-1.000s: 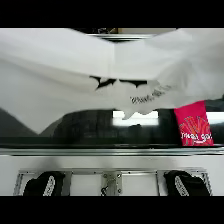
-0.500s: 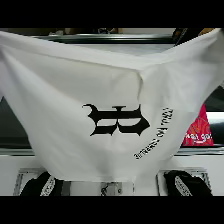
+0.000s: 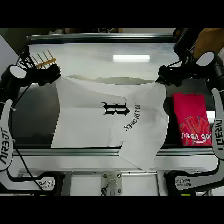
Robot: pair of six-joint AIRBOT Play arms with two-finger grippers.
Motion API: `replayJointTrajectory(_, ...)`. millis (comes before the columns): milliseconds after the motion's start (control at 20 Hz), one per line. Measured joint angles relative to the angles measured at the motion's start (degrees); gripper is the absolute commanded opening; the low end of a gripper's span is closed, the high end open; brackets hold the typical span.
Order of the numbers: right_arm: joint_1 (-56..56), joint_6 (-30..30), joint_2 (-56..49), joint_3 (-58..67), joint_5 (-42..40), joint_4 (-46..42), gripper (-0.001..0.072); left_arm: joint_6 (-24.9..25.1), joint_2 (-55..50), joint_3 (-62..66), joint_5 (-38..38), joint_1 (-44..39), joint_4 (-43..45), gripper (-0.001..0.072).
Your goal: Fold the clothes and pants, and hang the long-sleeved shirts on hangers.
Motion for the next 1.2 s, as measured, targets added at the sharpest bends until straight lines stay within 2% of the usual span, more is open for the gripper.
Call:
replayJointTrajectory(200,0.04,0.0,-4.24,0.09,-5.9,-0.35,0.0011,0.04,-8.11,6.69,-2.14,0.09,-0.15,0.0012)
replayJointTrajectory(400,0.31,0.02,-2.84,-0.28,-7.13,-6.12,0.0011,0.17,-9.03,8.02,-4.87,1.7,-0.26,0.0011)
replayJointTrajectory(750,0.68,0.26,6.03,-10.38,-5.79,-15.08,0.0011,2.23,-1.53,-6.84,-3.32,2.8,-0.28,0.0012)
replayJointTrajectory(1200,0.85,0.42,15.72,-32.44,-7.06,-18.53,0.0014,3.67,2.62,-22.14,-0.11,2.56,-0.13,0.0012)
